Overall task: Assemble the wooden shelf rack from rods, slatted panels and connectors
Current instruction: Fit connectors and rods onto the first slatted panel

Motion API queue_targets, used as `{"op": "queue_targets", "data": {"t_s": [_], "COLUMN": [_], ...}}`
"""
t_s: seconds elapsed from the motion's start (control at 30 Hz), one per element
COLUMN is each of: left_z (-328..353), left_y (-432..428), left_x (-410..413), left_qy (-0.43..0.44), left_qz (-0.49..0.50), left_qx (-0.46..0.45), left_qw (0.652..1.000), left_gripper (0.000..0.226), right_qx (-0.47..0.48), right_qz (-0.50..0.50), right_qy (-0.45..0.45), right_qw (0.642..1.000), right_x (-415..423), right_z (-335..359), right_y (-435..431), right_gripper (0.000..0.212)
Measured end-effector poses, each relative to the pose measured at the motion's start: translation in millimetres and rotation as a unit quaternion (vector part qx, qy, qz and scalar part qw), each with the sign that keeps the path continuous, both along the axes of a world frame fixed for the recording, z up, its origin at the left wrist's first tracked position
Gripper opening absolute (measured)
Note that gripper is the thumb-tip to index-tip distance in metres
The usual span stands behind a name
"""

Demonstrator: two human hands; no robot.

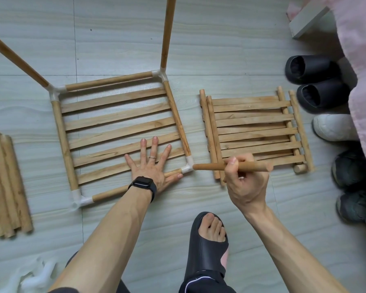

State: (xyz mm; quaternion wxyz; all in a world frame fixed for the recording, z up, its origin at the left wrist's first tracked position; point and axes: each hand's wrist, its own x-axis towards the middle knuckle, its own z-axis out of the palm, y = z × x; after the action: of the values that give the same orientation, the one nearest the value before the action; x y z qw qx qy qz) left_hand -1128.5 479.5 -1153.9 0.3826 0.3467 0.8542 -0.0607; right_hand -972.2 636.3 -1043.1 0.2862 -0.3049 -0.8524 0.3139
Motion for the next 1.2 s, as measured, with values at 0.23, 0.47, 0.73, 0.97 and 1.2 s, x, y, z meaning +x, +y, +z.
{"op": "queue_targets", "data": {"t_s": [0.23, 0.47, 0.73, 0.97, 1.2], "left_z": [-1.5, -2.7, 10.3, 48.6, 60.7], "left_y": [-0.4, 0.7, 7.3, -34.4, -186.9], "left_x": [3.1, 2.5, -29.4, -59.9, -80.2], "left_qy": [0.02, 0.031, 0.056, 0.05, 0.198], "left_qz": [-0.001, -0.007, -0.055, 0.024, 0.348], "left_qx": [0.001, 0.0, 0.026, 0.143, 0.096], "left_qw": [1.0, 0.999, 0.997, 0.988, 0.911], "left_gripper": [0.099, 0.096, 0.096, 0.064, 0.047], "right_qx": [0.088, 0.051, 0.025, -0.131, -0.052], "right_qz": [0.034, 0.022, 0.019, -0.082, 0.26], "right_qy": [-0.093, -0.109, -0.223, -0.203, -0.416], "right_qw": [0.991, 0.992, 0.974, 0.967, 0.87], "right_x": [-14.1, -9.5, -47.6, -47.2, -68.8], "right_z": [1.1, -5.3, -1.1, -20.3, -66.4], "right_y": [-22.5, -35.3, -20.3, -31.9, -117.6], "right_gripper": [0.041, 0.043, 0.079, 0.059, 0.037]}}
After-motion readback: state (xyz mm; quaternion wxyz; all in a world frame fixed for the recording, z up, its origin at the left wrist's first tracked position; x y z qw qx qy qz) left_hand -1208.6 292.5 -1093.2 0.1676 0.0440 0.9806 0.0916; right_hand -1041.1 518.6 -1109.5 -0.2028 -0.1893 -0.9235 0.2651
